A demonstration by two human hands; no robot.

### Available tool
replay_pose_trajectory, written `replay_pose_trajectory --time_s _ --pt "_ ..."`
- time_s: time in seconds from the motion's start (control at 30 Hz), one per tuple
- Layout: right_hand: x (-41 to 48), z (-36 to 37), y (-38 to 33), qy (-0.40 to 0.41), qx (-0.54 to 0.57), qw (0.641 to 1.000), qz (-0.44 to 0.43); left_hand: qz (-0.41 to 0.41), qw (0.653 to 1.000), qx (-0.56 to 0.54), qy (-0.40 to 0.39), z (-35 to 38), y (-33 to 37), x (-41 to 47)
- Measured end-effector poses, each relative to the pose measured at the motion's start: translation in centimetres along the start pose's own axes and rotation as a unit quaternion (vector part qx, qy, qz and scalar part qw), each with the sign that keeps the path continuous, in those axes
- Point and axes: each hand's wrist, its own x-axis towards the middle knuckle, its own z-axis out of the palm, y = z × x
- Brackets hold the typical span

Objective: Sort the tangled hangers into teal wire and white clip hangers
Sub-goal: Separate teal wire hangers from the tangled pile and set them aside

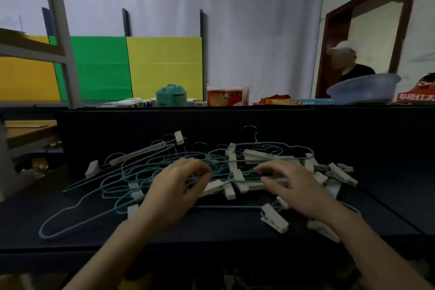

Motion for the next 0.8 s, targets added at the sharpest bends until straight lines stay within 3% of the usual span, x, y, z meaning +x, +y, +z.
replay_pose_trajectory --time_s 0.13,0.27,0.5,0.8 --pt "5.4 -0.7 2.3 -0.004 -0.06 0.998 0.019 0.001 0.995 0.099 0.035 0.2 -3.1 4.2" --pt "9.5 -0.5 5.5 -0.036 -0.146 0.987 0.056 -0.016 0.987 0.158 0.013 0.9 -7.8 6.7" --pt "13.0 -0.6 9.1 -0.156 -0.201 0.956 0.148 -0.058 0.981 0.184 -0.015 0.6 -12.3 7.9" --pt "13.8 -3.3 8.3 -0.092 -0.183 0.974 0.097 -0.104 0.976 0.188 -0.017 -3.2 -14.7 3.8"
